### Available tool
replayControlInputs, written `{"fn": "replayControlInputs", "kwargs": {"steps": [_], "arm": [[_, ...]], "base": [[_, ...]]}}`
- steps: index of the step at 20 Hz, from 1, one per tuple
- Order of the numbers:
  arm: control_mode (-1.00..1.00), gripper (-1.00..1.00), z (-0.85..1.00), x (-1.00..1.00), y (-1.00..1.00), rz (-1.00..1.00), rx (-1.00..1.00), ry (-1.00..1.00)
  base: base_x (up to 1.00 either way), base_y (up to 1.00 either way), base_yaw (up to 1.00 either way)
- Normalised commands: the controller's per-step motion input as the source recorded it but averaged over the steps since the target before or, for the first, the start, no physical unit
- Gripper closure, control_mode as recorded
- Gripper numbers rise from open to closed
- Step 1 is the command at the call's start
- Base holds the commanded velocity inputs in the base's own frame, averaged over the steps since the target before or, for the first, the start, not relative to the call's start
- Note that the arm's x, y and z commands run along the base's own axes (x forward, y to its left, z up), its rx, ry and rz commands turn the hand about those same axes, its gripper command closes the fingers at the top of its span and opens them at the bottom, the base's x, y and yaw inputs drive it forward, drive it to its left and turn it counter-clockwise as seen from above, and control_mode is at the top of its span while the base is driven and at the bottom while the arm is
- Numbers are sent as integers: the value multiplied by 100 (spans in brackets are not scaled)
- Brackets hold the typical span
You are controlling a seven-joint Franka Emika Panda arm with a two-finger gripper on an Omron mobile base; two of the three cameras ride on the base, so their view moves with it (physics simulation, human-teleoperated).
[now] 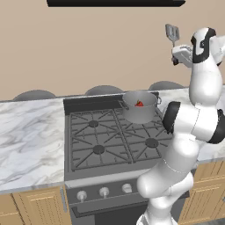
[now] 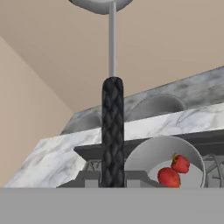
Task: Put the onion and bell pepper in the pot. Retrieve the spatula and lightly stir the vegetables in the pot.
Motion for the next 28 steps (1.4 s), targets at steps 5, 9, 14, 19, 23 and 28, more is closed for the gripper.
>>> {"fn": "replayControlInputs", "kwargs": {"steps": [5,9,14,19,23,28], "arm": [[-100,100,13,0,20,-31,90,17],[-100,100,37,-1,18,-32,70,15],[-100,100,31,-2,28,-34,46,23],[-100,100,36,0,13,-30,47,30],[-100,100,1,-24,11,-6,39,17],[-100,100,0,-24,2,5,71,0]], "base": [[0,0,0],[0,0,0],[0,0,0],[0,0,0],[0,0,0],[0,0,0]]}}
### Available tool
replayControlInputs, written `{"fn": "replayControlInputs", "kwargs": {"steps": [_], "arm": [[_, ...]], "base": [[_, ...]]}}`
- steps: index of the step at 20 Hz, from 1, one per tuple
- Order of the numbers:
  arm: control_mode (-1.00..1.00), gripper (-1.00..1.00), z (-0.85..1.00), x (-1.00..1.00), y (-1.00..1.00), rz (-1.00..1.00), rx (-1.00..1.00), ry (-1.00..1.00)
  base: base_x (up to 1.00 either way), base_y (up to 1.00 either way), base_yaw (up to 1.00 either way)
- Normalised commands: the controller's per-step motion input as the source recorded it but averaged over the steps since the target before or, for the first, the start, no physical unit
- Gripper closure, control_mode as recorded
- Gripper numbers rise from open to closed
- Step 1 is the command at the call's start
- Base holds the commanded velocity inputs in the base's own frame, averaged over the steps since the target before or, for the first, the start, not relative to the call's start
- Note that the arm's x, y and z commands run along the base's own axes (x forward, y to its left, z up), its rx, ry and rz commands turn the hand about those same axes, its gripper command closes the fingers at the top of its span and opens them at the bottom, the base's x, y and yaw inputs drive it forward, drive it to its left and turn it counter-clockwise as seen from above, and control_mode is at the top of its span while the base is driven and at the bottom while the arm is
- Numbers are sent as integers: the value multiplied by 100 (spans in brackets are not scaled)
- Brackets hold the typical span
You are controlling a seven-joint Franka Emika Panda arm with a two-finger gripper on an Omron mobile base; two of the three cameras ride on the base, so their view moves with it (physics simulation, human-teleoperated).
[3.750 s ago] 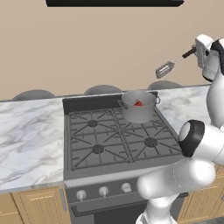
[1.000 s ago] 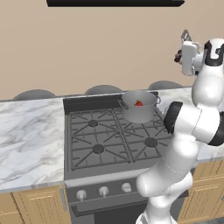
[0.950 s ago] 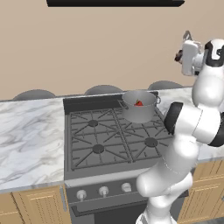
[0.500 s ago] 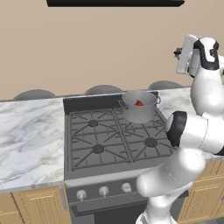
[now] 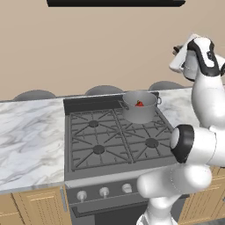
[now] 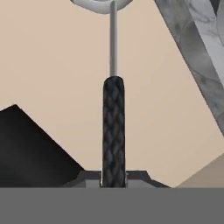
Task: Put the onion and bell pepper in the pot. Retrieve the spatula and lightly stir the vegetables in the pot.
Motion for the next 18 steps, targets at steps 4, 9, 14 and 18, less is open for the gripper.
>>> {"fn": "replayControlInputs", "kwargs": {"steps": [4,9,14,18], "arm": [[-100,100,-1,3,0,0,100,1],[-100,100,-7,47,10,-6,67,9],[-100,100,1,68,7,-6,38,7],[-100,100,-21,39,5,0,17,8]], "base": [[0,0,0],[0,0,0],[0,0,0],[0,0,0]]}}
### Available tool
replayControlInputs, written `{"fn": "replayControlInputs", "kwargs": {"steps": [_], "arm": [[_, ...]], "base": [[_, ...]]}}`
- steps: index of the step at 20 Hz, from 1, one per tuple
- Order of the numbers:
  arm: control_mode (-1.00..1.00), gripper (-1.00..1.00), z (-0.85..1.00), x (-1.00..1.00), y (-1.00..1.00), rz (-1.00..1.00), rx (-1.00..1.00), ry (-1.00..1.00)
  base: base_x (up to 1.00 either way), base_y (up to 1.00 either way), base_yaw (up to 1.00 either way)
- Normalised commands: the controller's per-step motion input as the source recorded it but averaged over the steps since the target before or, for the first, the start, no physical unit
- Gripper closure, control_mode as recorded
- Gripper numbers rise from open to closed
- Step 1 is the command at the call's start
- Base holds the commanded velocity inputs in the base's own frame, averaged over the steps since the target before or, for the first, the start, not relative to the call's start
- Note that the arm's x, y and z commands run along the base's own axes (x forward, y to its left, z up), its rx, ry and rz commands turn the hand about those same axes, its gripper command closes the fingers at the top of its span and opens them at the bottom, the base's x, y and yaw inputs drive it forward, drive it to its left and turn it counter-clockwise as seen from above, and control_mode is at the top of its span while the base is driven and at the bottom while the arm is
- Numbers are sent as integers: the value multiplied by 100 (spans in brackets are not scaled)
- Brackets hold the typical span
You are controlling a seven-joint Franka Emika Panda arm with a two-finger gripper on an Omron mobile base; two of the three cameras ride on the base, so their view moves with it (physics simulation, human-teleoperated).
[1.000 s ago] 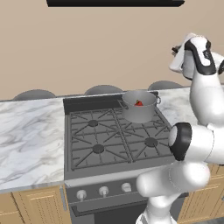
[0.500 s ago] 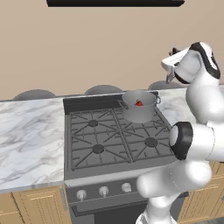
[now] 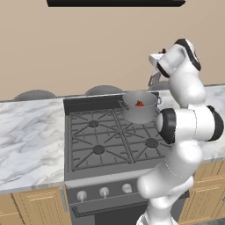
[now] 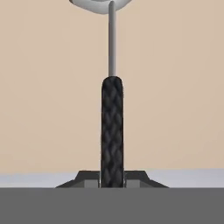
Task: Put the onion and bell pepper in the pot. Retrieve the spatula and lightly stir the vegetables in the pot.
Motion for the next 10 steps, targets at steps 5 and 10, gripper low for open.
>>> {"fn": "replayControlInputs", "kwargs": {"steps": [5,10], "arm": [[-100,100,-57,52,0,0,25,6],[-100,100,-43,64,0,0,29,1]], "base": [[0,0,0],[0,0,0]]}}
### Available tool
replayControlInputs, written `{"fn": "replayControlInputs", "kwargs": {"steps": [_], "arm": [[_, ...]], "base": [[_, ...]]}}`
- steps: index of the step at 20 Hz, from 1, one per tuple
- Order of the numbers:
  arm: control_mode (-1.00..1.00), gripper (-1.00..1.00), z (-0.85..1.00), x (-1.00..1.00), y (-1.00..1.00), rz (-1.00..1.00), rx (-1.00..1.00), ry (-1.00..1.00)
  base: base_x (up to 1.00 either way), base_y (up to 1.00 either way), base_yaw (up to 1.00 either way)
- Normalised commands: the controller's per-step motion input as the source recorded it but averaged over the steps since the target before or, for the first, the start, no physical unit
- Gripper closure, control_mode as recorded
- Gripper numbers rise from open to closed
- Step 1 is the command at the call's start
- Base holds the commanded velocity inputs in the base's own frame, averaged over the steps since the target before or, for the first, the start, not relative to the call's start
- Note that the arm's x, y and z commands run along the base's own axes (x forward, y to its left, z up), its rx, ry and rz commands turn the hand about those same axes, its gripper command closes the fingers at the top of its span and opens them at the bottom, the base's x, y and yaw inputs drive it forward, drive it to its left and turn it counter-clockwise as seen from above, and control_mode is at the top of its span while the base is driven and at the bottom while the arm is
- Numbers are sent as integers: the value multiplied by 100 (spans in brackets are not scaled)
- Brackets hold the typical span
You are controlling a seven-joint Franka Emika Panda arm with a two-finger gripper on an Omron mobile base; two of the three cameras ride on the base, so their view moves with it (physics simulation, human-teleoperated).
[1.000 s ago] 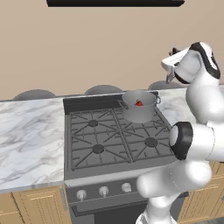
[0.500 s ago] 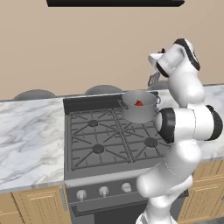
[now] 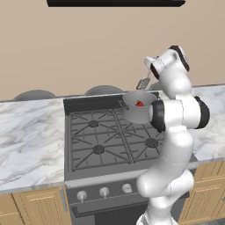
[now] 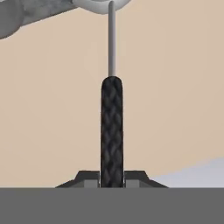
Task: Put the onion and bell pepper in the pot. Retrieve the spatula and lightly stir the vegetables in the pot.
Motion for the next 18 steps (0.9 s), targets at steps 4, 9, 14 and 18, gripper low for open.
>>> {"fn": "replayControlInputs", "kwargs": {"steps": [4,9,14,18], "arm": [[-100,100,-53,59,0,0,20,0],[-100,100,-40,46,-1,0,2,-10],[-100,100,-51,36,6,0,-9,-5],[-100,100,-64,54,6,0,-11,0]], "base": [[0,0,0],[0,0,0],[0,0,0],[0,0,0]]}}
